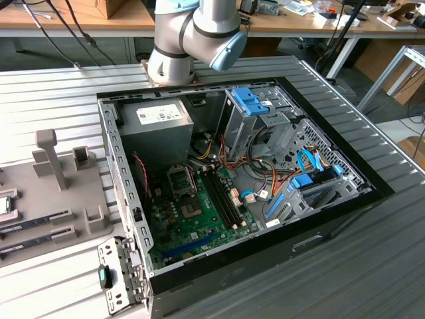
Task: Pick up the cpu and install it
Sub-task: 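Reach for the cpu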
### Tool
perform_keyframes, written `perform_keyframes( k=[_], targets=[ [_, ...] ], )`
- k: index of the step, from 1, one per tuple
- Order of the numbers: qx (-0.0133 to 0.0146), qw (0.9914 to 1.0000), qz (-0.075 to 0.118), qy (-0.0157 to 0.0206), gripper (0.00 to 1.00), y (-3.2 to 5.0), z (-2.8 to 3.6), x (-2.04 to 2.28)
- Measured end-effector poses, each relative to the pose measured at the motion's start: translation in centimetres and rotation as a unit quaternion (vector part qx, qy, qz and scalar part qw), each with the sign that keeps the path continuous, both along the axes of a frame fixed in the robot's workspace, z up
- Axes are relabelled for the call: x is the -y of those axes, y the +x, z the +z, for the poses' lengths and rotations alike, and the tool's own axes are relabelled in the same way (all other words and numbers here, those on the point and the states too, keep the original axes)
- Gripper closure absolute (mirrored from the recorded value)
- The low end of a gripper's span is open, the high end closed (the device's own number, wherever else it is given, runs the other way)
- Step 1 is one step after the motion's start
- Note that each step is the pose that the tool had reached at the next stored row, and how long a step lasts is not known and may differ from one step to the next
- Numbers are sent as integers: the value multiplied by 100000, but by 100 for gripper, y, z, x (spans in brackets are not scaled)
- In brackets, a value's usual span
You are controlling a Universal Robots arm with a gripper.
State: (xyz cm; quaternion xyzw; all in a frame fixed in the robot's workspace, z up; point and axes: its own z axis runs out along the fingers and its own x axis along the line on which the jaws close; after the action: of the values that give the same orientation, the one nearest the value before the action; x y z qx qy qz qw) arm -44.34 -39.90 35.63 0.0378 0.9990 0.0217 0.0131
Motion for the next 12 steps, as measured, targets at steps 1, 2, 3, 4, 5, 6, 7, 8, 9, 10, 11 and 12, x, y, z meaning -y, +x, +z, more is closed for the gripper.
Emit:
perform_keyframes(
  k=[1, 2, 3, 4, 5, 6, 7, 8, 9, 10, 11, 12],
  targets=[
    [-1, 100000, -2, 0, 89, 0, -3, 0],
    [-3, 100000, -3, -2, 89, 0, -5, 0],
    [-1, 100000, -2, -3, 89, 0, -7, 0],
    [-3, 100000, -3, -1, 89, 0, -8, 0],
    [-1, 100000, -2, -1, 89, 0, -9, 0],
    [0, 100000, -3, -1, 89, 0, -12, 0],
    [-2, 100000, -2, -2, 89, 0, -14, 0],
    [-4, 100000, 0, -2, 89, 0, -16, 0],
    [0, 100000, -3, -1, 89, 0, -18, 0],
    [-1, 100000, -4, -3, 89, 0, -20, 0],
    [2, 100000, -3, 0, 89, 0, -23, 0],
    [1, 100000, -2, -2, 89, 0, -28, 0]
  ],
)
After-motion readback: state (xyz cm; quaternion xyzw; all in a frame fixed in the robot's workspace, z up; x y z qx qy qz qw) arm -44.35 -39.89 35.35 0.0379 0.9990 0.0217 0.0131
